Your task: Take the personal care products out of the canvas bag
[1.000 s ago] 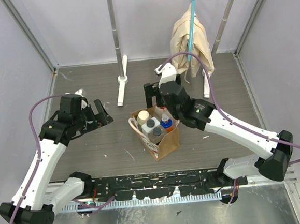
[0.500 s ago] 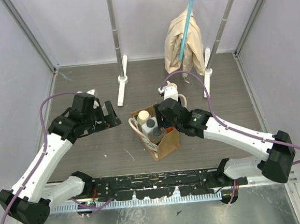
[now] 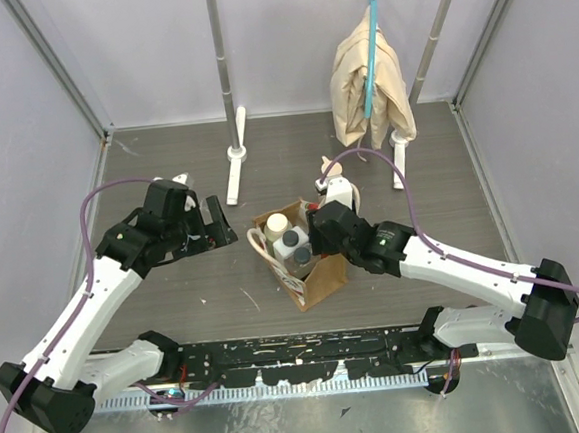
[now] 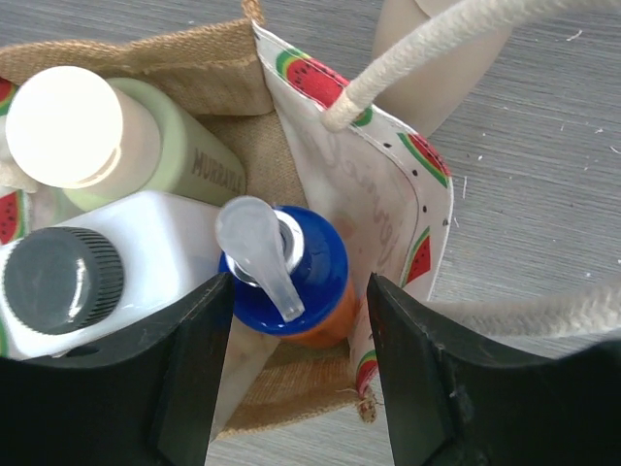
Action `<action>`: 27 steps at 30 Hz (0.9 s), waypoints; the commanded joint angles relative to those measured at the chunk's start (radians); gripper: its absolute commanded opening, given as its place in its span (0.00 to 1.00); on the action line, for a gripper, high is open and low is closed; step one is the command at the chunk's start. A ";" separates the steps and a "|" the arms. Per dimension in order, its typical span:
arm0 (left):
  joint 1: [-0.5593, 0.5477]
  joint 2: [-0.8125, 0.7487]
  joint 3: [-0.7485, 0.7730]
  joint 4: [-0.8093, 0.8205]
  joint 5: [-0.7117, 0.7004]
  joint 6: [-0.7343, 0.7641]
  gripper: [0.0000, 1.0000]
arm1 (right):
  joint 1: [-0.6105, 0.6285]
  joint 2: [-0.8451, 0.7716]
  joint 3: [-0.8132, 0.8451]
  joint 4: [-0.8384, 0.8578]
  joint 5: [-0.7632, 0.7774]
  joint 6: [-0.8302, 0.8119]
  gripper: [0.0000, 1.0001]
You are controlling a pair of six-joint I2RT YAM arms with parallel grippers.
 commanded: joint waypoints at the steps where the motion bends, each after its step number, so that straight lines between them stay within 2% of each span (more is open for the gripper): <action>1: -0.010 -0.003 0.012 0.008 -0.007 -0.001 0.99 | 0.012 -0.024 -0.026 0.077 0.029 0.006 0.63; 16: -0.017 -0.010 -0.010 0.009 -0.014 -0.014 0.99 | 0.012 0.082 0.023 0.181 0.082 -0.104 0.64; 20: -0.017 -0.014 -0.014 0.008 -0.022 -0.014 0.99 | 0.009 0.133 0.076 0.175 0.049 -0.146 0.66; 27: -0.019 -0.014 -0.030 0.005 -0.021 -0.019 0.99 | -0.028 0.231 0.177 0.124 -0.026 -0.106 0.66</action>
